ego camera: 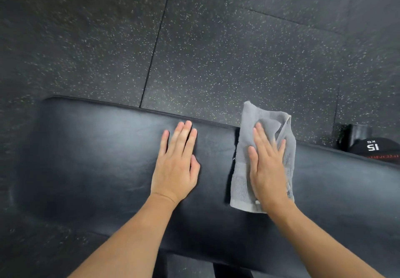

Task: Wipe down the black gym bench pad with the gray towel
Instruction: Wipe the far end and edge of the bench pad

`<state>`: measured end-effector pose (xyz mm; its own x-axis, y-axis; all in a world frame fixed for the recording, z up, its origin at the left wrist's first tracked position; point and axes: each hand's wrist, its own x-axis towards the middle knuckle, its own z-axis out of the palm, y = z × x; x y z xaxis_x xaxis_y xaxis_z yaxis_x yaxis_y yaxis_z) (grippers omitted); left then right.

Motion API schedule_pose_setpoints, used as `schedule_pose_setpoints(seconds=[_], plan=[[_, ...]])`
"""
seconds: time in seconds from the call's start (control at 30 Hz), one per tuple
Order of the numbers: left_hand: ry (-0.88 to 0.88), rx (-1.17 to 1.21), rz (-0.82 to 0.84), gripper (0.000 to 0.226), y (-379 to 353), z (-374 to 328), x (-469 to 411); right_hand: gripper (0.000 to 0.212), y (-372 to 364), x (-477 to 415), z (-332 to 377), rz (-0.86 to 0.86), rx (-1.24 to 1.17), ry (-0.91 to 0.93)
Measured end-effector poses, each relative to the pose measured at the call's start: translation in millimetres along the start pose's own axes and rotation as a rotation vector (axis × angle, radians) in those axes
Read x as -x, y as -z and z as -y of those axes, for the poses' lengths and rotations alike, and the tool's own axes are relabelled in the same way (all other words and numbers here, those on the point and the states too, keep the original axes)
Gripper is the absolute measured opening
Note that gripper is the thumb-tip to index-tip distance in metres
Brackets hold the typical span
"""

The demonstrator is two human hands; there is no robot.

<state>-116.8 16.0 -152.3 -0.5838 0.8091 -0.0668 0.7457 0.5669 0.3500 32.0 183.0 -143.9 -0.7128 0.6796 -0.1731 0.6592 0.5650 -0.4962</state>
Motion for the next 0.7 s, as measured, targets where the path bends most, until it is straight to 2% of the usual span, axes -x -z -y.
schedule_pose_setpoints(seconds=[0.07,0.13,0.23,0.37,0.5,0.6,0.7], plan=[[-0.073,0.034,0.016,0.056,12,14,7,0.056,-18,14,26,0.033,0.043,0.046],[-0.105,-0.027,0.001,0.055,35,51,15,0.059,-37,25,52,0.076,0.107,0.08],[0.012,-0.132,-0.032,0.056,75,139,29,0.064,-63,30,90,0.135,0.202,0.125],[0.119,-0.193,0.055,0.061,92,224,50,0.064,-90,20,140,0.105,0.2,0.087],[0.091,-0.164,0.025,0.062,83,235,55,0.06,-110,-23,178,0.022,0.165,-0.011],[0.097,-0.114,-0.002,0.063,82,241,54,0.039,-120,-64,215,-0.054,0.144,-0.105],[0.097,-0.079,-0.002,0.064,81,242,54,0.038,-123,-82,229,-0.003,0.155,-0.144]])
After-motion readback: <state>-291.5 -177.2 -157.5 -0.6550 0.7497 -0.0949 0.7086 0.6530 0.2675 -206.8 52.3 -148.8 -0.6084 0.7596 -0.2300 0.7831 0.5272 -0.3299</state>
